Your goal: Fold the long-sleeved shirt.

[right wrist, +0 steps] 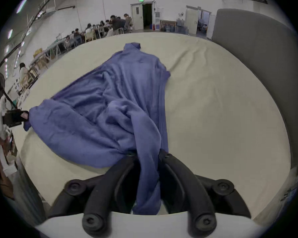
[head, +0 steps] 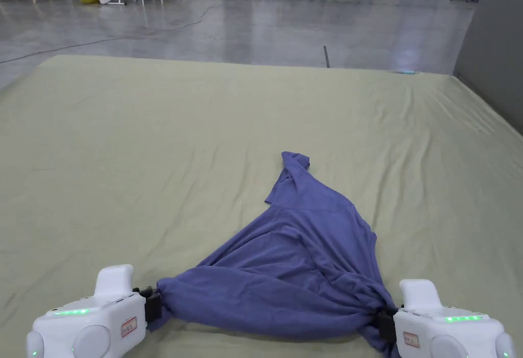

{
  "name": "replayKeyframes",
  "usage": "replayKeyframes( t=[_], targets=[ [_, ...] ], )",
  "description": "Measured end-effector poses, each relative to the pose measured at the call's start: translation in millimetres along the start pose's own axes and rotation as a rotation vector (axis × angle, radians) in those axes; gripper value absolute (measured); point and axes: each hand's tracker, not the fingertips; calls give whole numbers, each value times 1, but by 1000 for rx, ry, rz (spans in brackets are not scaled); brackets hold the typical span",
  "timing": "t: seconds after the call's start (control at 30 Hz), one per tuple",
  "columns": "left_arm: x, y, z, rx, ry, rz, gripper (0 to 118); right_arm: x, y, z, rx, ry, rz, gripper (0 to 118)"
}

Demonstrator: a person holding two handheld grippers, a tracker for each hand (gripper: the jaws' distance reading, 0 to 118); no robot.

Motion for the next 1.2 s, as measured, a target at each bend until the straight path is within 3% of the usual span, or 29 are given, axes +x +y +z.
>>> replayKeyframes(
  t=[0.03, 0.07, 0.2, 0.23, 0.27, 0.3, 0.33, 0.4, 0.5, 0.6, 0.63, 0.67, 0.7, 0.73, 0.87, 0.9, 0.93, 1.03, 1.07, 1.2],
  targets=[
    [2, 5, 5, -2, 6, -1, 88, 3, 4, 8, 20, 20, -35, 103],
    [3, 11, 9, 0, 11, -7, 118, 5, 10, 15, 35, 26, -52, 118],
    [14, 26, 43, 100, -56, -10, 118, 21, 58, 71, 180, 30, -100, 118],
    [18, 31, 49, 100, -45, 1, 117, 23, 71, 81, 168, 32, -95, 113],
    [20, 33, 54, 104, -40, 25, 101, 25, 81, 89, 171, 35, -92, 100],
    [14, 45, 60, 123, -67, 64, 38, 14, 52, 81, 190, 39, -85, 40],
    [10, 57, 63, 129, -70, 91, 0, 12, 53, 85, 223, 39, -73, 2],
    [10, 61, 60, 130, 14, 125, 0, 8, 52, 81, 216, 30, -81, 2],
    [11, 60, 50, 55, 0, 99, 0, 11, 54, 75, 186, 78, -97, 2],
    [10, 55, 27, -123, 29, 105, 0, 3, 56, 74, 181, 65, -82, 2],
    [11, 51, 19, -134, 69, 117, 13, 2, 55, 72, 172, 65, -78, 2],
    [11, 49, 12, -155, 81, 115, 48, 2, 54, 70, 169, 66, -78, 2],
    [11, 44, 3, -196, 88, 116, 99, 2, 53, 70, 164, 69, -79, 2],
    [13, 39, -3, -205, 85, 118, 103, 1, 52, 68, 154, 68, -79, 2],
    [18, 33, -32, -265, 146, 102, 101, 2, 51, 58, 119, 66, -70, 2],
    [21, 30, -40, -289, 148, 93, 95, 2, 52, 54, 107, 62, -63, 2],
    [25, 26, -46, -295, 143, 84, 77, 1, 54, 50, 95, 60, -56, 2],
    [40, 21, -48, -217, 201, -39, 5, -1, 65, 33, 61, 58, -33, 2],
    [45, 21, -47, -209, 91, -40, 5, -1, 73, 27, 54, 57, -22, 2],
    [53, 36, -35, -162, 117, -41, 5, 2, 141, -9, 49, 56, 16, 2]
  ],
)
